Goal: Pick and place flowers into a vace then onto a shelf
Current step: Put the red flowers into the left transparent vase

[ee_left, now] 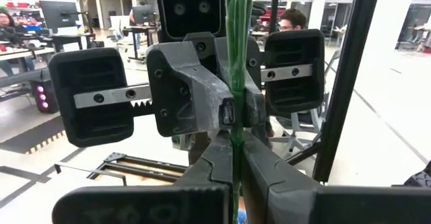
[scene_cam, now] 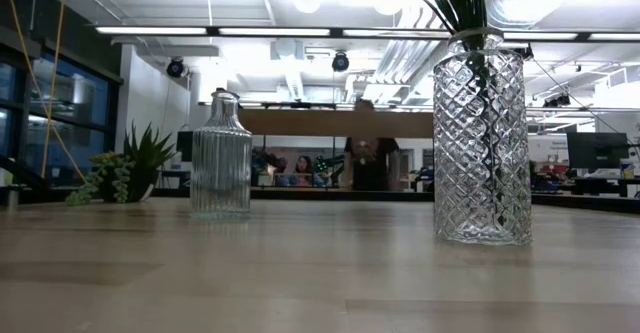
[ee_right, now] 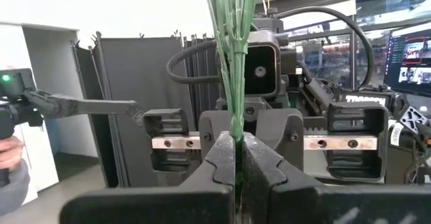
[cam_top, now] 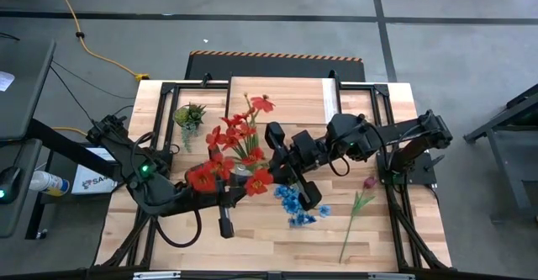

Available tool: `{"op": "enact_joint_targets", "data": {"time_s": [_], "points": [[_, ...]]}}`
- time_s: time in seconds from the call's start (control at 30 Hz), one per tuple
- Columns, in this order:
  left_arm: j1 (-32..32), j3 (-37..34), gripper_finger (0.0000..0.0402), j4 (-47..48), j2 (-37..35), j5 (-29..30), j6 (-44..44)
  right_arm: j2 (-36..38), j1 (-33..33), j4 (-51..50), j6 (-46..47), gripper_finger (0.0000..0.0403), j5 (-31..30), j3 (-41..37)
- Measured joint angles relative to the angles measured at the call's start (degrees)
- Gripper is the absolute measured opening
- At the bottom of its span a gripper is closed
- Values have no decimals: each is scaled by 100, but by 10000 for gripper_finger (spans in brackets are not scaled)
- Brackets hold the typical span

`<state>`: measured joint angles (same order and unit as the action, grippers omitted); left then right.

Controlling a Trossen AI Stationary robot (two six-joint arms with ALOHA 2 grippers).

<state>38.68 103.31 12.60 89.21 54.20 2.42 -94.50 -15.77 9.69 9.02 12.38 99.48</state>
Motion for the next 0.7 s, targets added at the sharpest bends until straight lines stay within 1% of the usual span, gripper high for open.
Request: {"op": "enact_joint_targets", "data": {"time_s": [0.1, 0.2, 0.7], "points": [[0, 0, 41, 2, 0, -2, 0, 0, 0, 0, 43, 2, 15, 0], [-2, 0, 41, 2, 0, -3, -2, 0, 0, 0, 121, 15, 17, 0], [-7, 0, 41, 52, 0, 11, 109, 0, -9, -14, 158, 120, 66, 0]]}}
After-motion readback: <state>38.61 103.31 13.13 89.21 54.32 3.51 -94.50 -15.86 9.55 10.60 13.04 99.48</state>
